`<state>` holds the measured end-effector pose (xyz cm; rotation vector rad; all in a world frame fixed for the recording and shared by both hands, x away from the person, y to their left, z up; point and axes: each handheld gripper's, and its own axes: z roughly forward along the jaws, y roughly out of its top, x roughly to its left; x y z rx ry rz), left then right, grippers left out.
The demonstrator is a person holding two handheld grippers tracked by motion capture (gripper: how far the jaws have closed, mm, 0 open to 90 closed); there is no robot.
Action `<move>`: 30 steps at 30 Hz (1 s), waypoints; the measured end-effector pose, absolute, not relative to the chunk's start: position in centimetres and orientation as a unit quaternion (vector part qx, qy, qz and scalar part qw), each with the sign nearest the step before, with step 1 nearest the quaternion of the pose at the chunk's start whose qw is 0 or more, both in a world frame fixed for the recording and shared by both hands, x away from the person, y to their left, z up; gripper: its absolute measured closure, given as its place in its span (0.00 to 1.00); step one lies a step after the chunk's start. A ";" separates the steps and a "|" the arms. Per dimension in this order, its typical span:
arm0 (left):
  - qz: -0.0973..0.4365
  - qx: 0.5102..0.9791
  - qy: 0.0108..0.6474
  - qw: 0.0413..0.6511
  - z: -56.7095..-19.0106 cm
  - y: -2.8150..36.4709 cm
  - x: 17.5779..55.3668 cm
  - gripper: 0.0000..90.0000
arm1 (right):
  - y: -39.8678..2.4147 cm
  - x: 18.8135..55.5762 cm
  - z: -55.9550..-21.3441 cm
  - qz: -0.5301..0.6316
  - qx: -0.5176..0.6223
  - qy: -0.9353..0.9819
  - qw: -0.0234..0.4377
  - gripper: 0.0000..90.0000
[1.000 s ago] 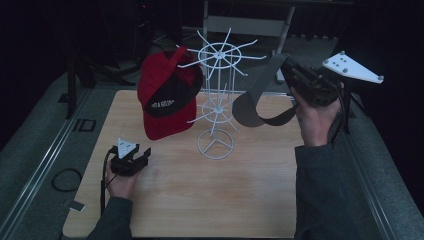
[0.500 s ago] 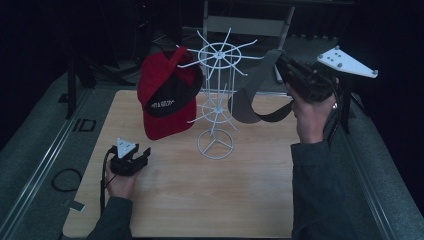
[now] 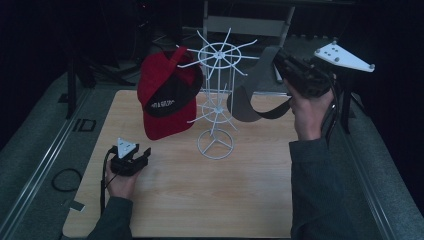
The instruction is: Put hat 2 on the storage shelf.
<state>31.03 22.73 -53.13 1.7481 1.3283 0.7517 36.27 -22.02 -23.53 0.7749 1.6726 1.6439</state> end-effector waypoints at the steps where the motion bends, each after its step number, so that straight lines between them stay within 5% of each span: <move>1: 0.297 0.691 0.525 0.399 -53.1 22.7 31.0 0.58 | -22.0 36.4 -23.5 0.629 0.296 0.640 0.328 0.95; 30: 0.297 0.691 0.524 0.401 -53.1 22.7 31.0 0.58 | -20.6 38.4 -23.3 0.648 0.315 0.634 0.281 0.95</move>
